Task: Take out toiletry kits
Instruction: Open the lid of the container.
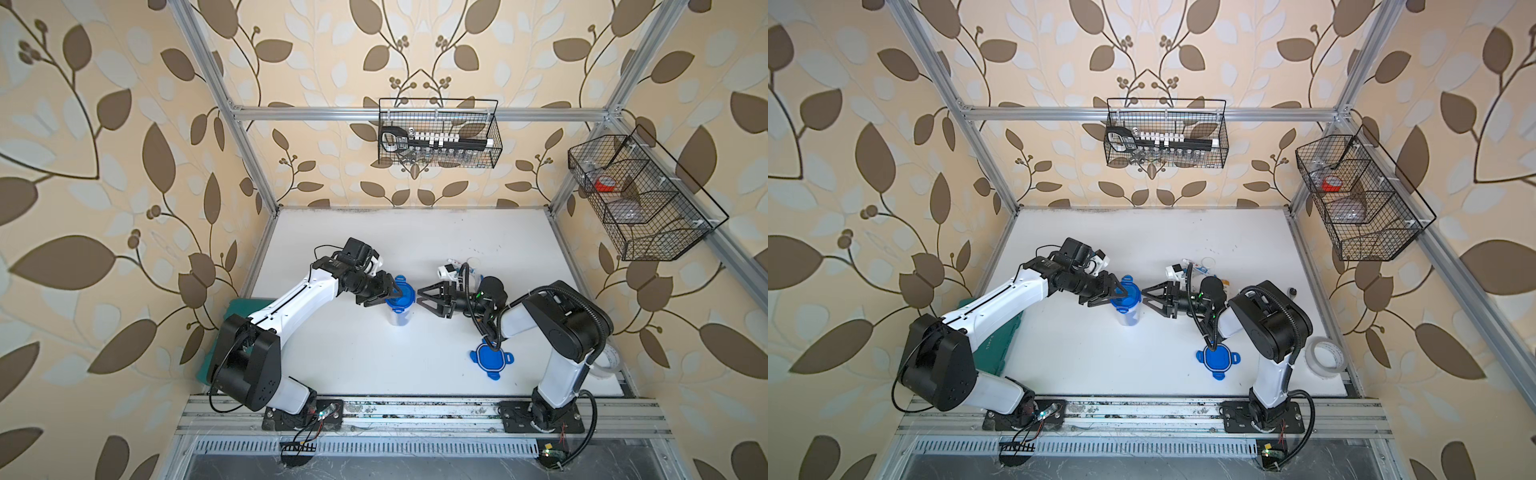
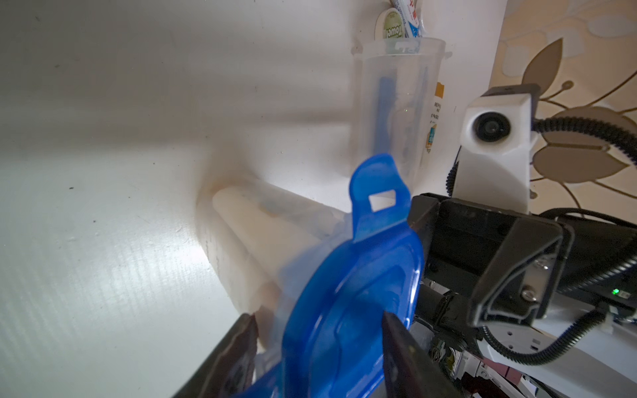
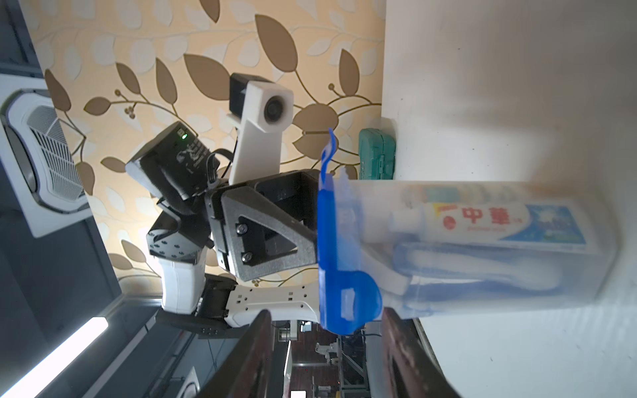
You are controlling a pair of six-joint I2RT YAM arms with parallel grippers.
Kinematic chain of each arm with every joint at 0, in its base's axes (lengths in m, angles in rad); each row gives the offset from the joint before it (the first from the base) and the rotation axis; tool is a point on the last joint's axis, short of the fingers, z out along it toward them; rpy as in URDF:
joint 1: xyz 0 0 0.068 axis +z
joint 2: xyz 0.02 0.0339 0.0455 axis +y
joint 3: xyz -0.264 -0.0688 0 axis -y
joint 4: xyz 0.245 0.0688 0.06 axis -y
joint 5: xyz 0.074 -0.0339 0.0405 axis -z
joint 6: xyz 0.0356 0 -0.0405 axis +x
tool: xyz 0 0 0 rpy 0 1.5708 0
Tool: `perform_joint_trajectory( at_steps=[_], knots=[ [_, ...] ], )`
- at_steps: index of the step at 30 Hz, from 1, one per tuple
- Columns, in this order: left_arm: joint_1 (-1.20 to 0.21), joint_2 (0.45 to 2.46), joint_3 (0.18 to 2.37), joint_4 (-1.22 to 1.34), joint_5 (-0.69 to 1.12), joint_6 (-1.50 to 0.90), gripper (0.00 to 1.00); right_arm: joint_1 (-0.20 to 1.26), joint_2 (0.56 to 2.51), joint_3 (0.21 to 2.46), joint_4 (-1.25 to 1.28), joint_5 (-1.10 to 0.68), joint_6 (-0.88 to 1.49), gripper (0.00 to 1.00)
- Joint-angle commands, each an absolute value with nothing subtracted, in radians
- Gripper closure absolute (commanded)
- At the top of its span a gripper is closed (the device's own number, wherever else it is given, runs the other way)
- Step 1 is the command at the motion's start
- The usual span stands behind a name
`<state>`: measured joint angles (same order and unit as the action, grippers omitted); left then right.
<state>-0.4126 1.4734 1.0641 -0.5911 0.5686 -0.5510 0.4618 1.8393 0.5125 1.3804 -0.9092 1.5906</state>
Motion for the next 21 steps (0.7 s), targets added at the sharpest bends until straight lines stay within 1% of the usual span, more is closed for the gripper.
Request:
perform_joint_trajectory(
  at_steps=[1,3,8,11,16,19,21],
  knots=[
    [-0.419,1.545,0.994,-0.734,0.386,-0.553,0.43,0.459,1.848,0.52,1.351,-0.913,1.559,0.42],
    [-0.419,1.545,1.0,-0.735,0.391,-0.554,0.43,0.462,1.85,0.529,1.353,-0.916,1.562,0.42],
    [-0.419,1.547,1.002,-0.732,0.39,-0.555,0.43,0.482,1.864,0.564,1.36,-0.921,1.574,0.49],
    [-0.419,1.546,0.997,-0.728,0.393,-0.558,0.43,0.488,1.876,0.569,1.376,-0.918,1.586,0.5],
    [-0.42,1.545,0.992,-0.727,0.393,-0.557,0.43,0.489,1.921,0.559,1.483,-0.905,1.642,0.51],
    [-0.42,1.545,0.989,-0.726,0.39,-0.556,0.43,0.488,1.955,0.557,1.614,-0.896,1.707,0.55],
    [-0.419,1.547,0.986,-0.726,0.389,-0.555,0.44,0.487,1.944,0.555,1.617,-0.901,1.698,0.58]
  ],
)
